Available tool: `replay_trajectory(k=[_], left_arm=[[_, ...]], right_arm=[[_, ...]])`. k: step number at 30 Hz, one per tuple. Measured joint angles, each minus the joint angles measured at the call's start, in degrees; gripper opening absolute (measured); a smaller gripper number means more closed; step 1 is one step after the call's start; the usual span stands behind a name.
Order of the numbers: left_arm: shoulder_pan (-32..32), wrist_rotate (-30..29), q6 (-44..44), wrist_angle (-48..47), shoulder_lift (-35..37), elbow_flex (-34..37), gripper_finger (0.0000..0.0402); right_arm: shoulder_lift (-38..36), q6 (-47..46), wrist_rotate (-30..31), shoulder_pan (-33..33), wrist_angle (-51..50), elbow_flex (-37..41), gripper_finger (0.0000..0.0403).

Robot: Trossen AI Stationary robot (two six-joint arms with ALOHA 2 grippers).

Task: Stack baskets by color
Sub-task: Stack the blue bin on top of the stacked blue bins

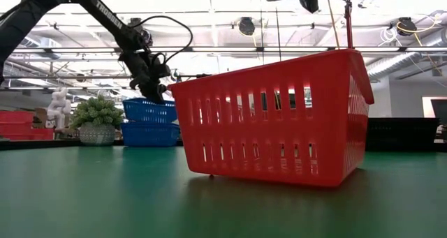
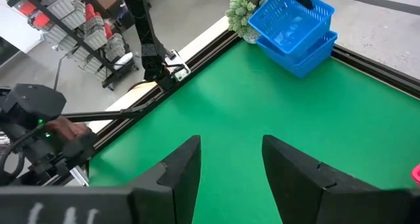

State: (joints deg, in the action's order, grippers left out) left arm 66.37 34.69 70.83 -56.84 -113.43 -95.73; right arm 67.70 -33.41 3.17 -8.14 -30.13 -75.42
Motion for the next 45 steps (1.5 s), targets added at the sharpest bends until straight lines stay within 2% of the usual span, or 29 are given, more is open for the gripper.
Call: replay_trajectory(k=[7, 18, 31, 45], left_arm=[[1.2, 1.4, -1.1, 0.2, -0.1, 0.6, 0.0004], [1.4, 3.4, -2.0, 4.7, -0.2, 6.7, 0.0006], [1.4, 3.0, -7.8, 11.4, -0.2, 6.9, 0.0004], [1.4, 2.8, -9.9, 10.0, -0.2, 7.3, 0.0013]], right_arm=[[0.0, 0.0, 0.3, 0.0, 0.0, 0.0, 0.0155], [0.0, 0.0, 1.5, 0.0, 0.4, 0.0, 0.0155], [0.0, 0.2, 1.5, 0.0, 1.9, 0.0, 0.0155], [0.0, 1.1, 1.5, 0.0, 1.9, 0.0, 0.0155]])
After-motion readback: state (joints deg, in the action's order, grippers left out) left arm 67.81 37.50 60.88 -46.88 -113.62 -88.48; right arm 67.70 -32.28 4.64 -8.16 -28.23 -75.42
